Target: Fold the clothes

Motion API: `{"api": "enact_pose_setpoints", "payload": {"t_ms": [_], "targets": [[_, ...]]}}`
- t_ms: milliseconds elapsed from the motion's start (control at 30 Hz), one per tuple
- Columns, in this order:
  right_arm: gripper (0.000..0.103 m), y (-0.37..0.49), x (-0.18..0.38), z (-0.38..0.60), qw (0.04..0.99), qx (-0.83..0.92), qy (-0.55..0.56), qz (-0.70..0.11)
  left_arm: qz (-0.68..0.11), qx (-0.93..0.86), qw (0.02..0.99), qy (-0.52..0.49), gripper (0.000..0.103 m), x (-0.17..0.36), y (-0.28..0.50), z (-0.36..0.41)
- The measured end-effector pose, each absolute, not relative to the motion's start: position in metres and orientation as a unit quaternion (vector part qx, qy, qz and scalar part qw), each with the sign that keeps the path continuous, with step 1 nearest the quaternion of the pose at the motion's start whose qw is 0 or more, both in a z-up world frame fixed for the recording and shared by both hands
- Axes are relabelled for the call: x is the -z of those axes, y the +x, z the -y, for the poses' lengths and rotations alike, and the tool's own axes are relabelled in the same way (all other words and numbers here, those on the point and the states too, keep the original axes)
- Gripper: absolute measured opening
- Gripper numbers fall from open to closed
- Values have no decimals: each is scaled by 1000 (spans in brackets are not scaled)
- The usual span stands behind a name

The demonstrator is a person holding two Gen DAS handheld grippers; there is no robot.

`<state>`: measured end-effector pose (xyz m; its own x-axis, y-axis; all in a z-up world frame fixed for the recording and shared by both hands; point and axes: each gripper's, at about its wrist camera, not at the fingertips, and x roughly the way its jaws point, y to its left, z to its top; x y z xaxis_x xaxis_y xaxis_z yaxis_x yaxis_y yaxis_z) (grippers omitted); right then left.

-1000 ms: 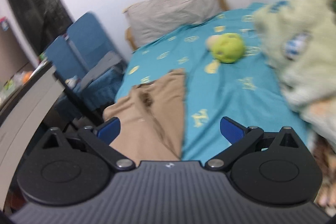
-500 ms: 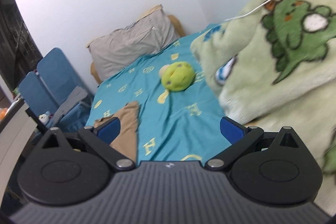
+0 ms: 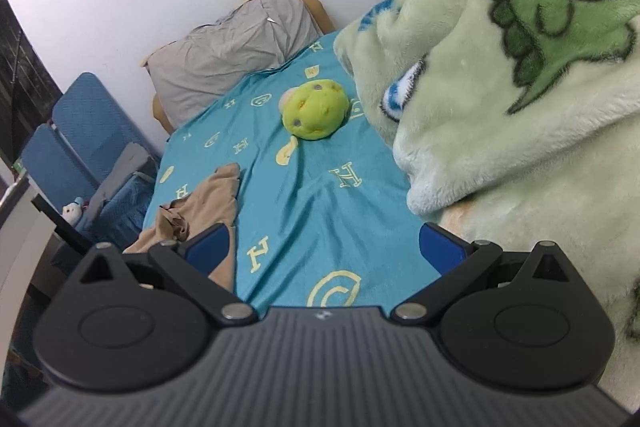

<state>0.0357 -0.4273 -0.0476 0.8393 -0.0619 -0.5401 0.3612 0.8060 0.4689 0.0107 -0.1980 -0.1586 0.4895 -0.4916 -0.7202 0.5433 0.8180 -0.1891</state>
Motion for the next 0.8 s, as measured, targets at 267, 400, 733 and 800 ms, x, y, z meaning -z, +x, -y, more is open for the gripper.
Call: {"api": "enact_pose_setpoints", "payload": {"t_ms": [267, 400, 733, 800], "targets": [[103, 33, 40, 419, 920, 115, 275, -255, -419, 248, 864, -128, 2, 90, 1, 64], [103, 37, 37, 412, 923, 109, 264, -260, -472, 163, 857, -126, 2, 90, -2, 2], [103, 42, 36, 399, 924, 88, 251, -273, -525, 100, 845, 9, 34, 105, 2, 1], [103, 42, 36, 396, 924, 83, 250, -276, -499, 122, 857, 41, 47, 96, -7, 16]]}}
